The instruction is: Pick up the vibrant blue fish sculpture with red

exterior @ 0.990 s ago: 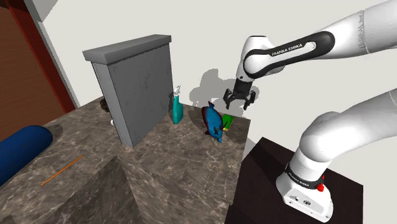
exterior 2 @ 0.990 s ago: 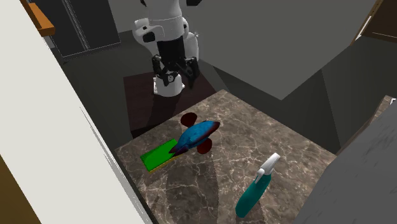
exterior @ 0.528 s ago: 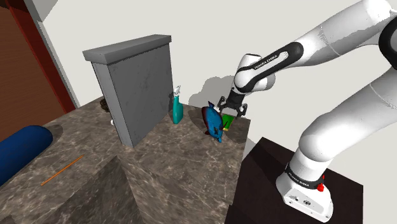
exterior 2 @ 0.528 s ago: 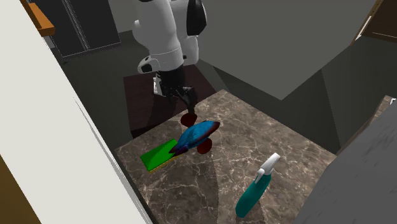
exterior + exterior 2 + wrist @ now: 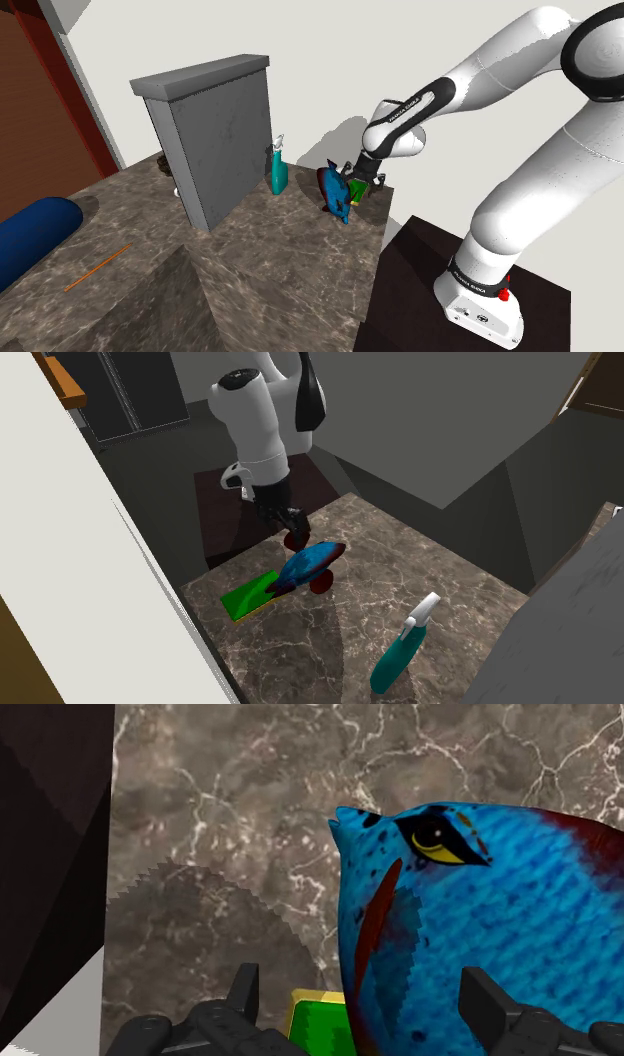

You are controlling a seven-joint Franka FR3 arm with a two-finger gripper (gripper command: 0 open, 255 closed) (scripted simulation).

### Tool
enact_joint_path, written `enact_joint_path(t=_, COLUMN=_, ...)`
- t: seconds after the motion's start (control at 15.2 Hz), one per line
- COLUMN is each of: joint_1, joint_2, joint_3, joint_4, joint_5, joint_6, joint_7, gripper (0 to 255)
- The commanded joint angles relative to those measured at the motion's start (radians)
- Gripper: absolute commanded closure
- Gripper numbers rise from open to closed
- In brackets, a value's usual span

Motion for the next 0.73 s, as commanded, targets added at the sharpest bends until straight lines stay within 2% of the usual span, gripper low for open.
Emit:
enact_joint_path(t=0.0, joint_1=0.002, joint_2=0.004, joint_3=0.0, joint_4=-0.003, joint_5=0.003, joint_6=0.007, joint_7=-0.002, gripper=255)
enact_joint_path(t=0.66, joint_1=-0.002, joint_2=-0.009, joint_3=0.002, joint_4=0.002, joint_5=-0.005, joint_6=-0.01, joint_7=0.006, gripper=255)
